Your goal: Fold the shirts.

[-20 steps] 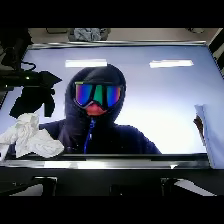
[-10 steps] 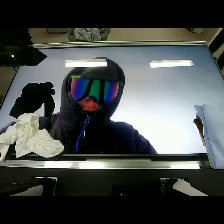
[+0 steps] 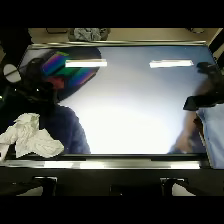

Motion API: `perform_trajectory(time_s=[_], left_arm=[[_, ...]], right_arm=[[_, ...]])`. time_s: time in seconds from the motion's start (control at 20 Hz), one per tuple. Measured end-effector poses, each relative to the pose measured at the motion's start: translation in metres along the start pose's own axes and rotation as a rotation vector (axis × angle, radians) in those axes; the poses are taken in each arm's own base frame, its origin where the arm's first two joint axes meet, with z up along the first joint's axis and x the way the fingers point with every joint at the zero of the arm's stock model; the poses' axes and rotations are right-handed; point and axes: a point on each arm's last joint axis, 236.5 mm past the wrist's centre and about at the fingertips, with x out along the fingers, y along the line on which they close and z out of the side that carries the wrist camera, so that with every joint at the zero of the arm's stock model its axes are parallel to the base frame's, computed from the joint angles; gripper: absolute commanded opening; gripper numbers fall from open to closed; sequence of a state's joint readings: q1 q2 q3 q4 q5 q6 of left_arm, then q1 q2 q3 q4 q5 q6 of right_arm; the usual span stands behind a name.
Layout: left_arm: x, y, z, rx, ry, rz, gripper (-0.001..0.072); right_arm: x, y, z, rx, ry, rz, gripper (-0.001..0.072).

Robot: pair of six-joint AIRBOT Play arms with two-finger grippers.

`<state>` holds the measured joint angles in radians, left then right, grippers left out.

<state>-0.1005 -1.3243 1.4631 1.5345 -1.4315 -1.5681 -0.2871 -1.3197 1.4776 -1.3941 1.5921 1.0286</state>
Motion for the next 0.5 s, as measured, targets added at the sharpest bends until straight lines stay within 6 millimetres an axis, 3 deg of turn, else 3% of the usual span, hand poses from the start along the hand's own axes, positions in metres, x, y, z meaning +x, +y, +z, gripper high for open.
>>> perform_trajectory(time_s=[0.15,0.5], left_arm=[[0.009,0.002,-0.016,-0.024,-0.017,0.011,0.0711],[0.014,0.003,-0.023,-0.038,-0.036,0.017,0.0711]], right_arm=[[0.016,0.015,-0.008,-0.015,0.014,0.017,0.0610],[0.024,0.018,-0.013,-0.023,0.021,0.007,0.0610]])
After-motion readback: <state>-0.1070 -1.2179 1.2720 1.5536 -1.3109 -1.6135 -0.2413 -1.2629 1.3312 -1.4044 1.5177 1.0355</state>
